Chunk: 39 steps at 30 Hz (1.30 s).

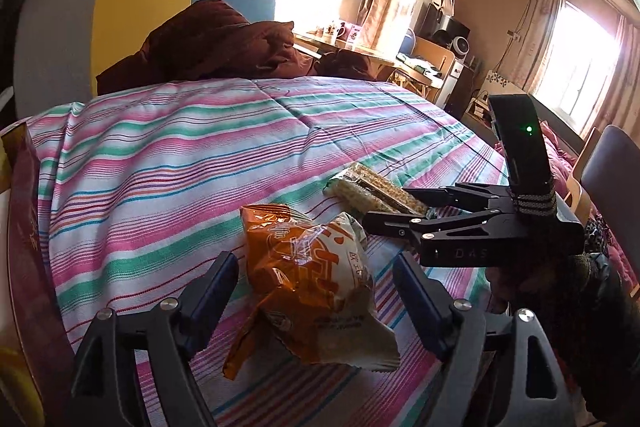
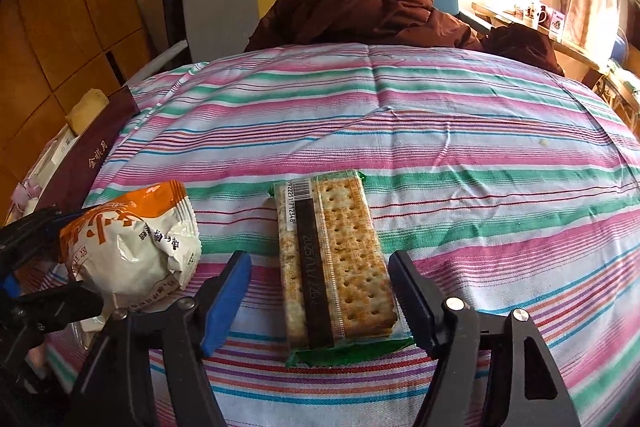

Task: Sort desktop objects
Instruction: 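Grasp the cracker snack bar with right tool while left tool holds the chip packet, then carry the chip packet and snack bar over the gold tray with both tools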

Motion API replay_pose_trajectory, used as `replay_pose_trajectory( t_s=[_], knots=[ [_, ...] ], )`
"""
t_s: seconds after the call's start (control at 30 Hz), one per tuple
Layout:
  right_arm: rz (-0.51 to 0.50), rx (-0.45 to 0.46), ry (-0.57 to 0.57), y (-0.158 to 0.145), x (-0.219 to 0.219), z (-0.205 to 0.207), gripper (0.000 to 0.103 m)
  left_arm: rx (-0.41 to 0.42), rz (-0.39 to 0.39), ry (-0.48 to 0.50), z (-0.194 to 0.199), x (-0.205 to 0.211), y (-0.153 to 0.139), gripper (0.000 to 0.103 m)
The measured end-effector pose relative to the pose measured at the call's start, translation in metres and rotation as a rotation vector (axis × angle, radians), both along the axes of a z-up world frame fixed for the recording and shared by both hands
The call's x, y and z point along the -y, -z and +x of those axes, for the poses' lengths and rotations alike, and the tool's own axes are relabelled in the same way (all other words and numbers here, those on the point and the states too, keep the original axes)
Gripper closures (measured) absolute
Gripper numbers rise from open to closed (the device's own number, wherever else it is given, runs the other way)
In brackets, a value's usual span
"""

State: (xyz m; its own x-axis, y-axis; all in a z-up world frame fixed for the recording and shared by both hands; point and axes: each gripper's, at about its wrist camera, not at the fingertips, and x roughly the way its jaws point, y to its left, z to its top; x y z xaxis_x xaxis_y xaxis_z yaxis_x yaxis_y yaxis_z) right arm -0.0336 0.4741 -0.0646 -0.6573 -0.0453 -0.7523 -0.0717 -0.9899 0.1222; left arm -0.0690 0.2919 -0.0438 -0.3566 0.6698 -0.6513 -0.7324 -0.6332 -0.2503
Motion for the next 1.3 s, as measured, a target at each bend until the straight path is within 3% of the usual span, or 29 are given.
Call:
replay_pose_trajectory(
  t_s=[0.17,0.27,0.43,0.6,0.87,1.07,1.3],
  knots=[
    [-0.019,-0.026,-0.005,0.001,-0.002,0.003,0.03,0.003,-0.016,-0.002,-0.004,-0.005,0.002,0.024],
    [-0.003,-0.033,-0.013,0.002,-0.001,0.003,0.031,0.021,-0.015,-0.012,-0.006,-0.005,0.006,0.033],
    [0.067,-0.029,0.017,0.003,0.004,0.006,0.049,-0.009,-0.026,-0.015,0.002,-0.004,0.007,0.036],
    [0.045,-0.043,0.052,0.0,0.005,0.014,0.054,-0.021,-0.009,-0.016,0.012,0.006,0.002,0.037],
    [-0.024,-0.081,0.07,-0.009,0.023,0.028,0.055,-0.041,0.033,-0.029,0.028,0.03,-0.011,0.037],
    [-0.057,-0.116,0.002,-0.026,0.056,0.021,0.055,-0.089,0.081,-0.073,0.04,0.062,-0.035,0.037],
    [-0.084,-0.169,-0.145,-0.051,0.122,0.002,0.055,-0.148,0.124,-0.23,0.04,0.129,-0.061,0.037]
  ],
)
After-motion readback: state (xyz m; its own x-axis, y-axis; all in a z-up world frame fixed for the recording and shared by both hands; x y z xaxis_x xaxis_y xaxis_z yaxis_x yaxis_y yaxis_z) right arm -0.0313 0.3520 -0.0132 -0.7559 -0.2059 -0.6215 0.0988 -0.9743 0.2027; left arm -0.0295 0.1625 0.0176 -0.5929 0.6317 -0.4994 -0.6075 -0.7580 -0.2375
